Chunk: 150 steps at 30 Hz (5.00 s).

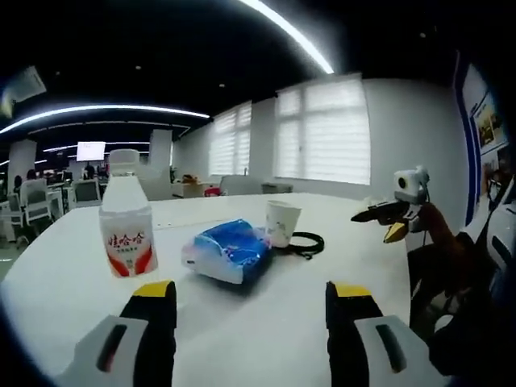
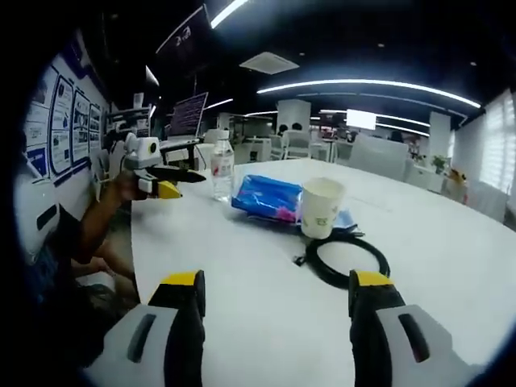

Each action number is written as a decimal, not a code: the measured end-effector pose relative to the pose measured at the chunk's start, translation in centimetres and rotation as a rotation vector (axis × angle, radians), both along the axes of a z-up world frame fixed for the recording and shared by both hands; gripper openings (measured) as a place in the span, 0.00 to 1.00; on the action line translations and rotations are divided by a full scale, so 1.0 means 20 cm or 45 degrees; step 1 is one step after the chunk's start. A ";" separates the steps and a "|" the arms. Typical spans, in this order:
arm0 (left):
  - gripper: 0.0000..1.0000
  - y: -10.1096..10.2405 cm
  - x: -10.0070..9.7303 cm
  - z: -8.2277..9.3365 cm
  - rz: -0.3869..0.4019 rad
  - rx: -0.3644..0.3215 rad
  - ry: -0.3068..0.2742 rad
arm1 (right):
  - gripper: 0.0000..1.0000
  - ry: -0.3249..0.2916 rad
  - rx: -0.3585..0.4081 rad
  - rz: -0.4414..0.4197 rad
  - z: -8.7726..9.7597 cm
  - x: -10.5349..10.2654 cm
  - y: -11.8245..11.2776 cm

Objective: Arrange the tabletop items into an orderly group along one side of the table until the central work area is clear of visible clutter.

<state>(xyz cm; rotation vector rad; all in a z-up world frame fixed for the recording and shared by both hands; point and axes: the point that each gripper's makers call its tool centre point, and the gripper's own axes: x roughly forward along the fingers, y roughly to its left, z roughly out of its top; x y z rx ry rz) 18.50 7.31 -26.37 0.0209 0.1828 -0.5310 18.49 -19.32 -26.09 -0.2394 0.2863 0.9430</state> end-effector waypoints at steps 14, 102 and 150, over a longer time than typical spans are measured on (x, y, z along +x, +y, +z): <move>0.70 -0.04 0.04 -0.01 0.014 0.024 0.014 | 0.59 -0.003 0.006 0.025 0.02 0.01 0.06; 0.60 -0.12 0.14 -0.02 0.041 0.042 0.026 | 0.43 -0.038 0.054 0.074 0.05 0.14 0.34; 0.57 -0.12 0.20 -0.03 0.051 0.053 0.044 | 0.39 -0.049 0.068 0.073 0.05 0.22 0.39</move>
